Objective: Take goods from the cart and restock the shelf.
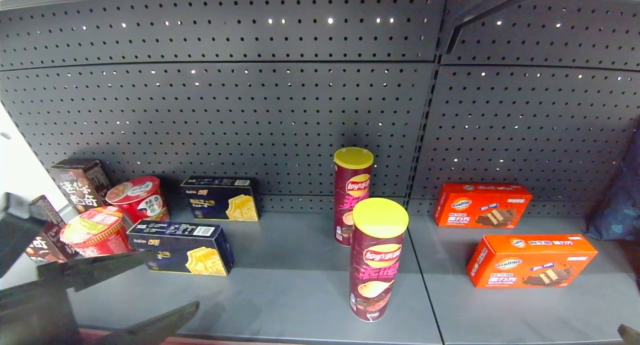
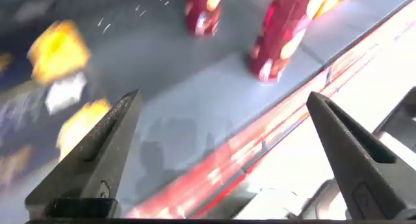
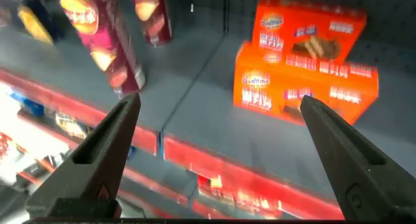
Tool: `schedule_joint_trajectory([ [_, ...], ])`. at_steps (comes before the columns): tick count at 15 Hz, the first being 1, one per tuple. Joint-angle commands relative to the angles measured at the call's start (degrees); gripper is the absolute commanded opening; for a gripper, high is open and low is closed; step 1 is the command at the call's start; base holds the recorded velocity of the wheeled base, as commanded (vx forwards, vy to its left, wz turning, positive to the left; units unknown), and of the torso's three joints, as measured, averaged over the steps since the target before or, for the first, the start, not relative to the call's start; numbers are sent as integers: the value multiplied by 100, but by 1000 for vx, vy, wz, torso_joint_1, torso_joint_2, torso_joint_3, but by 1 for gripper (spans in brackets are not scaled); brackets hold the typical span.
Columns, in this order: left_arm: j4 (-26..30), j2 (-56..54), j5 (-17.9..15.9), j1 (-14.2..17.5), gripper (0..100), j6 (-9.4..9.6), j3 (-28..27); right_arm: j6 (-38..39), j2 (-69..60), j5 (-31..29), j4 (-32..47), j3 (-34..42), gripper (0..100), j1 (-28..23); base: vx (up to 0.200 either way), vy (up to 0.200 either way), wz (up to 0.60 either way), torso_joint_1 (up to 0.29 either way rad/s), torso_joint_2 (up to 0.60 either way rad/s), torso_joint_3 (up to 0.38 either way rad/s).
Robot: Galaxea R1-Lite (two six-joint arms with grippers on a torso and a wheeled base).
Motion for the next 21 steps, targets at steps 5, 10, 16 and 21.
schedule_joint_trajectory([
  [5,146,-998,183,142,100,-59,225,-35,294,16,-32,181,100,48,0,0,0,0,0,0],
  [10,146,-1156,174,116,100,-24,296,-44,294,43,-41,163,100,92,0,0,0,0,0,0],
  [16,172,-1710,-63,89,100,-41,621,-35,162,43,-50,207,100,285,0,0,0,0,0,0],
  [21,207,-1358,-37,98,100,47,269,-44,619,43,-94,-127,100,786,0,0,0,0,0,0],
])
